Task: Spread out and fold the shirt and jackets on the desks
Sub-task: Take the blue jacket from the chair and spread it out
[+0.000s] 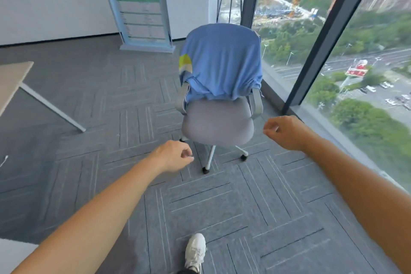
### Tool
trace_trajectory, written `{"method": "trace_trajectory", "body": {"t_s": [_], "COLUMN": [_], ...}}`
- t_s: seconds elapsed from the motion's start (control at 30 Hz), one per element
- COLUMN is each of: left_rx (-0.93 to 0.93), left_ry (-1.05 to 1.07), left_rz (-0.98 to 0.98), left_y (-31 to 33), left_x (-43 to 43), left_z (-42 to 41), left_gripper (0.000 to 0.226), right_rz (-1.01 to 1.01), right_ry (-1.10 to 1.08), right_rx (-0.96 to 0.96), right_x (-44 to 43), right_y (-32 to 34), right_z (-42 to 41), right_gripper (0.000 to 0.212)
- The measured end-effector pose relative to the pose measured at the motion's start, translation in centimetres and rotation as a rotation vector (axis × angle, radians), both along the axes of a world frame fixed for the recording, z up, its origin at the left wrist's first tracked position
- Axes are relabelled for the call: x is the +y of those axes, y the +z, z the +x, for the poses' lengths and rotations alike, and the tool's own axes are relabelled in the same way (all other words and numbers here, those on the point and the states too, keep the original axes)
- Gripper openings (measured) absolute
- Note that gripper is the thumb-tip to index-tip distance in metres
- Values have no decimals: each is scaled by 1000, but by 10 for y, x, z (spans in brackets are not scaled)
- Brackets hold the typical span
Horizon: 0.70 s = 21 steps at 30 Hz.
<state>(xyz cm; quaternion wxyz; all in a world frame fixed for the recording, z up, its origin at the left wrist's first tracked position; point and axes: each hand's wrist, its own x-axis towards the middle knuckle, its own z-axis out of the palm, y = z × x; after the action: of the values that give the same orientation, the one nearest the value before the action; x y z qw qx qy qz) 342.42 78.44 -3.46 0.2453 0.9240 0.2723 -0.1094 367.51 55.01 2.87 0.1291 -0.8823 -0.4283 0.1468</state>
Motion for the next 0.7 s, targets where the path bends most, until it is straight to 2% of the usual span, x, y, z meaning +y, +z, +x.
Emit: {"method": "trace_trajectory", "body": {"t_s": [0.17,0.3,0.47,0.7], "left_rx": [-78,-90,-30,40], "left_ry": [-130,-260,-412,-452], "left_rz": [-60,-58,-10,3], "left_y": [5,13,8,-6], "left_x": [43,54,46,24], "left_z": [133,240,369,562], "left_gripper": [21,23,23,22], "right_rz": [-65,-33,-12,64], "right_ry": [-146,-280,-423,-494], "right_rx": [-27,-27,-12,88], "right_x": [12,6,-16,-41], "right_y": [12,18,-2,-27], "right_z": [79,143,239,407], "right_gripper": [15,12,19,18]}}
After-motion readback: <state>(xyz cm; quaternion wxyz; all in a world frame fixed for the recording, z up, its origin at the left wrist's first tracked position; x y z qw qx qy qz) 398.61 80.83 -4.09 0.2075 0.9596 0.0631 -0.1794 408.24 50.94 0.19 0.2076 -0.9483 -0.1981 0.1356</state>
